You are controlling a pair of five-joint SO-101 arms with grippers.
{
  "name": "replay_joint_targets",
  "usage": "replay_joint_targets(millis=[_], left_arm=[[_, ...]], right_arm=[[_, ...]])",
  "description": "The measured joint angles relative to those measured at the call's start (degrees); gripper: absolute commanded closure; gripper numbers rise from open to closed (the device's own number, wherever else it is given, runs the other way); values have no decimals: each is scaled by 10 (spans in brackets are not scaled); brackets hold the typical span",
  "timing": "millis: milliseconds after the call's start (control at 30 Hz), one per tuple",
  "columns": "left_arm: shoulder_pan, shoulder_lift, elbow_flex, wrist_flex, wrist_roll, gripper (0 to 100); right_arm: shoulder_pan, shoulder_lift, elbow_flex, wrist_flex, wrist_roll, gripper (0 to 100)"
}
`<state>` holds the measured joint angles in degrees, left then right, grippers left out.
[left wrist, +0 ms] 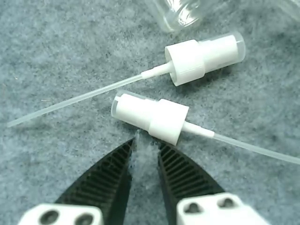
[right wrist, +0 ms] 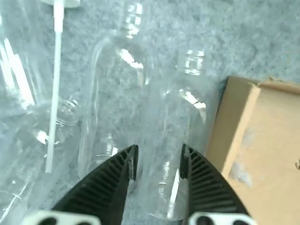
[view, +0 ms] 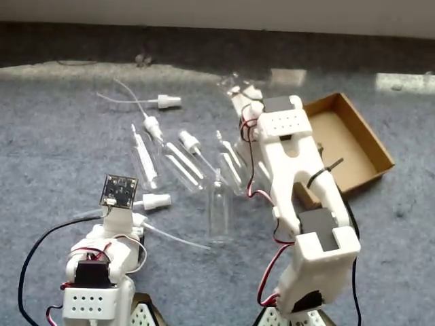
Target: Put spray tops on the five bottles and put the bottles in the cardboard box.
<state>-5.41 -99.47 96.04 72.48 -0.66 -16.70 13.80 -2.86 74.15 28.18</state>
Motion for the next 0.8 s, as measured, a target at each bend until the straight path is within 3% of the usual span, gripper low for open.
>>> replay_joint_targets(millis=[267, 433, 800], left_arm=[[0, 0, 0, 0, 0, 994], [0, 0, 0, 0, 0, 994], [0, 0, 0, 0, 0, 994]], right_arm=[[-1, 1, 0, -14, 0, 763], [-1, 1, 0, -16, 46, 762], [-14, 6, 0, -18, 56, 760]])
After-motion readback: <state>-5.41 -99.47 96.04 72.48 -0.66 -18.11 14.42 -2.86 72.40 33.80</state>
